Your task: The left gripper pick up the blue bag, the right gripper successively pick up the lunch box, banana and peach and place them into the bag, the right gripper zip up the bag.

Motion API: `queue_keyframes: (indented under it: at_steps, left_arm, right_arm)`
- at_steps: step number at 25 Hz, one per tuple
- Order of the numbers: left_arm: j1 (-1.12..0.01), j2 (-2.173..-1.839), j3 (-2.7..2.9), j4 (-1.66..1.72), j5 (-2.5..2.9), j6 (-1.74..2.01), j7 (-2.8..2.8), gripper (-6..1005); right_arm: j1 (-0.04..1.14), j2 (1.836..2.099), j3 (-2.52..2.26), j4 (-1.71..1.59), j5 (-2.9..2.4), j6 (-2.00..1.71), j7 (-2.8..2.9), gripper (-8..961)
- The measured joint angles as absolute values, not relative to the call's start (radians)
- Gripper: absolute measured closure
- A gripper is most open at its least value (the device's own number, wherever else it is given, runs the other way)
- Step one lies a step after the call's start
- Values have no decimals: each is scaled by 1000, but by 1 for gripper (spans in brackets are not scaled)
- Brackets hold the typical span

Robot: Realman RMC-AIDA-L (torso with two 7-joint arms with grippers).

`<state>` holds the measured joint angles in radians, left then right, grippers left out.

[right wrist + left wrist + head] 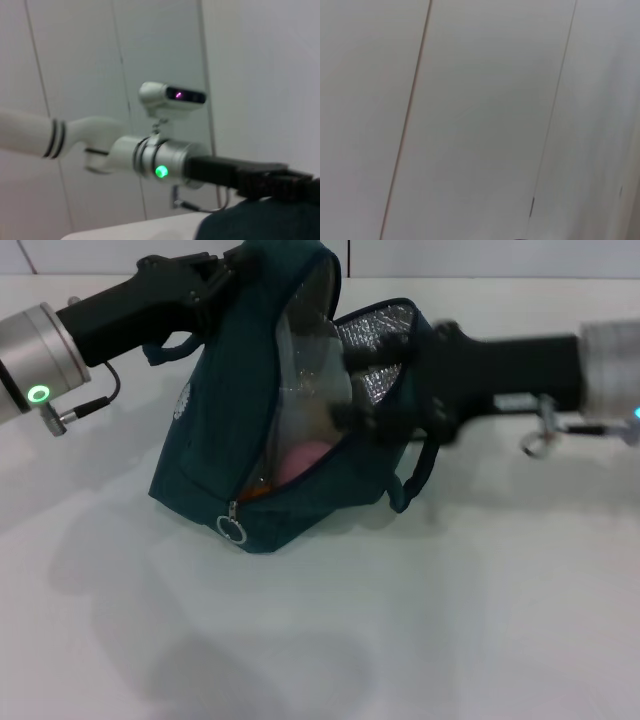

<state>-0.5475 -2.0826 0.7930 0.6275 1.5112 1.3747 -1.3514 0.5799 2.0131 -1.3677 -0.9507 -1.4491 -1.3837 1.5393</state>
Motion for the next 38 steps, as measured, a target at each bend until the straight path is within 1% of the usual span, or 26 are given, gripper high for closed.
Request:
queue_keyframes:
  at_steps: [4,5,7,10,12,14,21,29,30,38]
  left_arm:
    - [-541,-2082,791,627,1511,1368,-1342,957]
    - [-539,-2081,790,627,1511,1367,-1340,957]
    - [-538,-2080,790,627,1511,1361,-1338,957]
    - [-543,-2081,793,627,1512,1358,-1338,958]
    - [-547,-2082,794,627,1510,1357,-1338,958]
    - [-547,-2083,795,627,1507,1357,-1338,958]
    - [-549,-2085,796,627,1505,1360,-1338,958]
    - [-550,-2086,798,627,1502,1361,-1339,957]
    - [-550,-2086,799,627,1502,1361,-1339,957]
    - [-549,-2086,799,624,1501,1358,-1338,956]
  right_arm:
    - [461,1999,-1352,-1039,-1466,-1472,1492,324]
    - [424,1999,-1334,-1051,-1485,-1489,1479,323]
    - [385,2003,-1299,-1052,-1518,-1499,1469,322]
    - [362,2007,-1256,-980,-1558,-1497,1467,329]
    - [377,2006,-1251,-916,-1584,-1493,1463,334]
    - [398,2009,-1257,-879,-1614,-1474,1459,361]
    - [457,2015,-1374,-863,-1641,-1349,1458,443]
    - [519,2017,-1430,-838,-1641,-1323,1458,443]
    - [544,2018,-1445,-818,-1641,-1323,1458,444]
    - [585,2021,-1463,-764,-1640,-1312,1457,448]
